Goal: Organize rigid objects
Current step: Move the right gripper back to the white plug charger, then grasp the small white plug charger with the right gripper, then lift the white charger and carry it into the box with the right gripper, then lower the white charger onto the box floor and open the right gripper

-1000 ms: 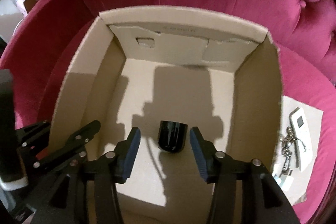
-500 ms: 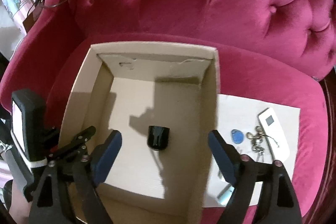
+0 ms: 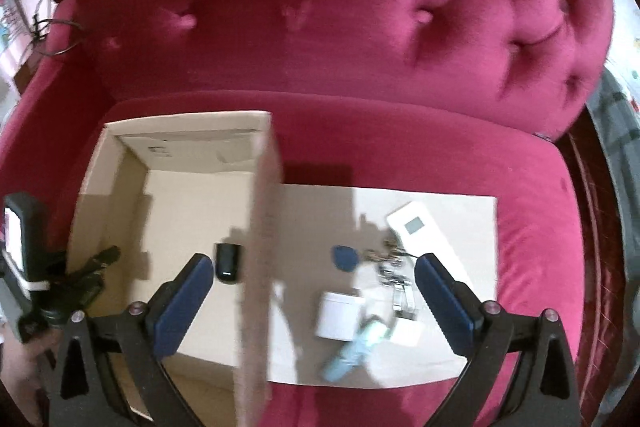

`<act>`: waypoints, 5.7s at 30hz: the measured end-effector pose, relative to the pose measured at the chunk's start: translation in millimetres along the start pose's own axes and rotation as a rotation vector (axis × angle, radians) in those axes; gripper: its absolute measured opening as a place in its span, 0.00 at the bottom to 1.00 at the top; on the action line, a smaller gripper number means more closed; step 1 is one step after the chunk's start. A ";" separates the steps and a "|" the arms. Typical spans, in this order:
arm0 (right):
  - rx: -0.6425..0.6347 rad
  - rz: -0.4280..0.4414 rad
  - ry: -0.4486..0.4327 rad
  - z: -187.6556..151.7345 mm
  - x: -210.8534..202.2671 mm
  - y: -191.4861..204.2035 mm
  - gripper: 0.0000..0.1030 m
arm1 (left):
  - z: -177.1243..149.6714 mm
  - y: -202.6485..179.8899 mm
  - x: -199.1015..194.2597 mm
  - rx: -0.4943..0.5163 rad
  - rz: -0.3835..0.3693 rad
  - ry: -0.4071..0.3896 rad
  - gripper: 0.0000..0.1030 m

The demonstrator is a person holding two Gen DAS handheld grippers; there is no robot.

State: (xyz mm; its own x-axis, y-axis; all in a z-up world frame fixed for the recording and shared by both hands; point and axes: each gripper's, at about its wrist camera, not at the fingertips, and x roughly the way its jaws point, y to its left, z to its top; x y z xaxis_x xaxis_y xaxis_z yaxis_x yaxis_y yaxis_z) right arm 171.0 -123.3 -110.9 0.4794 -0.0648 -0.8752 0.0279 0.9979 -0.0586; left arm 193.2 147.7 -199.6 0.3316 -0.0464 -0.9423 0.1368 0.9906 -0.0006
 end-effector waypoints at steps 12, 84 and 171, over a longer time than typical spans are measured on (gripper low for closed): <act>0.075 -0.108 0.080 -37.3 33.9 -62.8 1.00 | 1.0 0.1 -1.1 -0.001 0.000 0.000 0.16; 0.103 -0.046 0.135 -46.8 25.1 -53.2 0.27 | -0.1 0.4 -1.2 0.003 0.005 -0.001 0.16; -0.140 0.189 0.224 -72.9 90.1 151.5 0.43 | 0.3 2.7 -2.9 0.004 0.000 -0.001 0.16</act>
State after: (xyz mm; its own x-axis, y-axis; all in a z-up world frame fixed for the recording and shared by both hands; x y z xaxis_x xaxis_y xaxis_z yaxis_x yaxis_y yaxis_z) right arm 154.5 21.8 -233.6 0.2594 0.1070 -0.9598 -0.1719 0.9831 0.0631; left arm 192.9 150.5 -196.8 0.3325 -0.0467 -0.9419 0.1408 0.9900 0.0006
